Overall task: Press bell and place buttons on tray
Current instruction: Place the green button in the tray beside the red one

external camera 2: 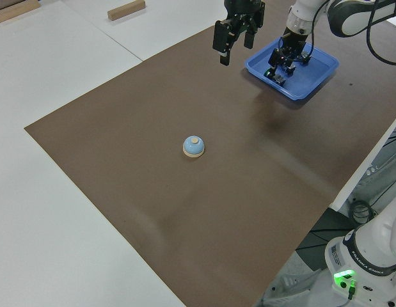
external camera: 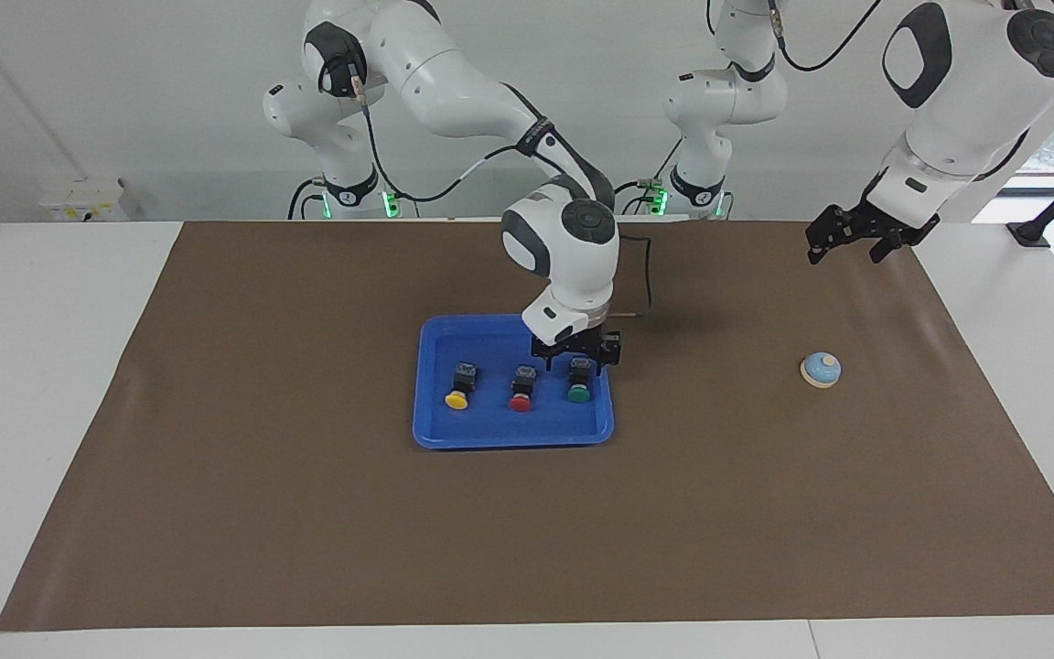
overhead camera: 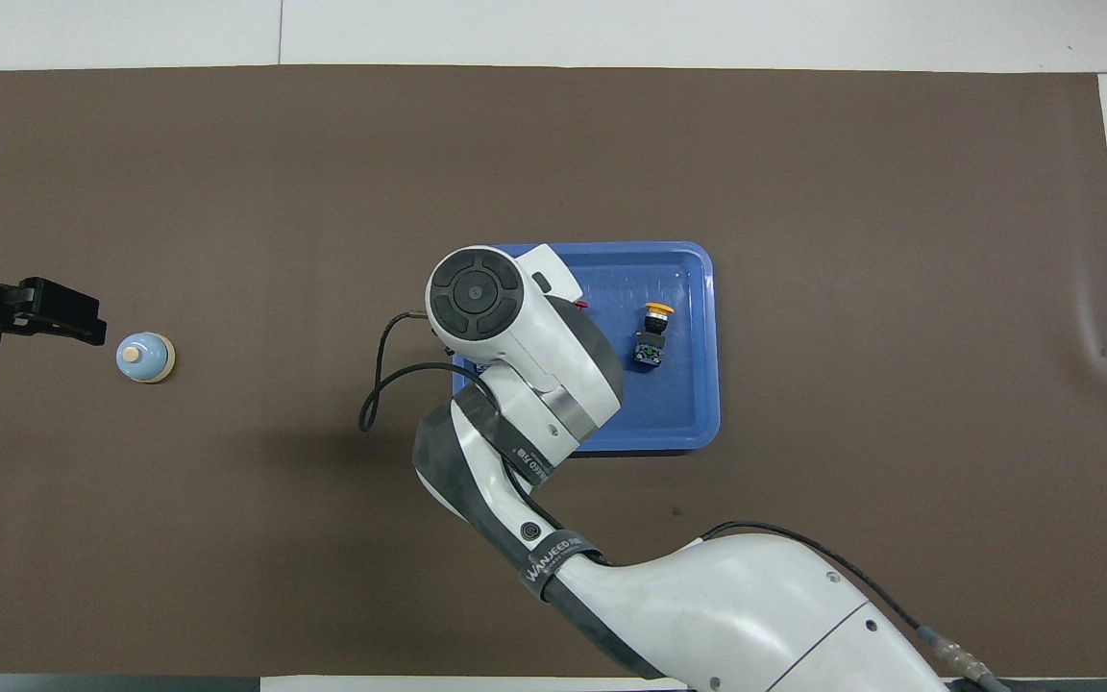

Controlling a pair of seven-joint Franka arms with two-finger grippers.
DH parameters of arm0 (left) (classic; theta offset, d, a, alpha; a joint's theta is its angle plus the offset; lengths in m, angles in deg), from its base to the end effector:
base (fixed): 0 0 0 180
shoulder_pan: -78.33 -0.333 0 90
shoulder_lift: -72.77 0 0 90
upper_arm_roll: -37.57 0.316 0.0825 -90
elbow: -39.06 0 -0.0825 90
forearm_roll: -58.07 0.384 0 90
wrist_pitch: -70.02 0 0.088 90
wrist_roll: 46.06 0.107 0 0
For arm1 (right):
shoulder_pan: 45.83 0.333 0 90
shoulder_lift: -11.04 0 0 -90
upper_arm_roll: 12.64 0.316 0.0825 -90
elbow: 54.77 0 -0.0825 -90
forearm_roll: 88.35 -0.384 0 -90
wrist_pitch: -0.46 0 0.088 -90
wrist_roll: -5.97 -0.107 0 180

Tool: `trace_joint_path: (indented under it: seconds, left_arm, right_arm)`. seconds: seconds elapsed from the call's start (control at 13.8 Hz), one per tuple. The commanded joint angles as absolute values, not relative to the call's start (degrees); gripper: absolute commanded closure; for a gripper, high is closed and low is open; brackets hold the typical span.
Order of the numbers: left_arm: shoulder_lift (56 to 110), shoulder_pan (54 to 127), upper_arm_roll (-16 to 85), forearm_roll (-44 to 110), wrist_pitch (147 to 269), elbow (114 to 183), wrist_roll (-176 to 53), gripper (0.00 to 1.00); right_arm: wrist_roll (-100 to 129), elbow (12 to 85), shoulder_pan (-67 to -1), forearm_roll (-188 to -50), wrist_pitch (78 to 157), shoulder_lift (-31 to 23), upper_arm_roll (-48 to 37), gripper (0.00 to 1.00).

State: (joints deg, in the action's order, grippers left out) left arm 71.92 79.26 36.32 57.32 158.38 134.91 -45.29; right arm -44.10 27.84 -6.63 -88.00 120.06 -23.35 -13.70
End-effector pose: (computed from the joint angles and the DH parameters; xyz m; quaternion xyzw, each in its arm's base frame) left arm 0.5421 -0.0222 0.5825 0.9980 -0.0255 -0.0580 0.0057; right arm 0.5641 0.4457 0.3435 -0.9946 0.1007 -0.0218 0.0102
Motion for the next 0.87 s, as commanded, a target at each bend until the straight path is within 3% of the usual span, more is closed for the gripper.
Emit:
trace_joint_path:
  seconds: [0.0, 0.8]
  left_arm:
    - [71.63, 79.21, 36.34, 57.63, 158.53, 134.68, -45.79, 0.00]
    - [71.63, 79.21, 36.34, 57.63, 158.53, 134.68, -45.79, 0.00]
  right_arm:
    - [-44.04, 28.55, -12.40, -88.09, 115.78, -18.07, -13.17, 0.00]
    - [3.23, 30.49, -38.16, -88.44, 91.62, -0.40, -13.08, 0.00]
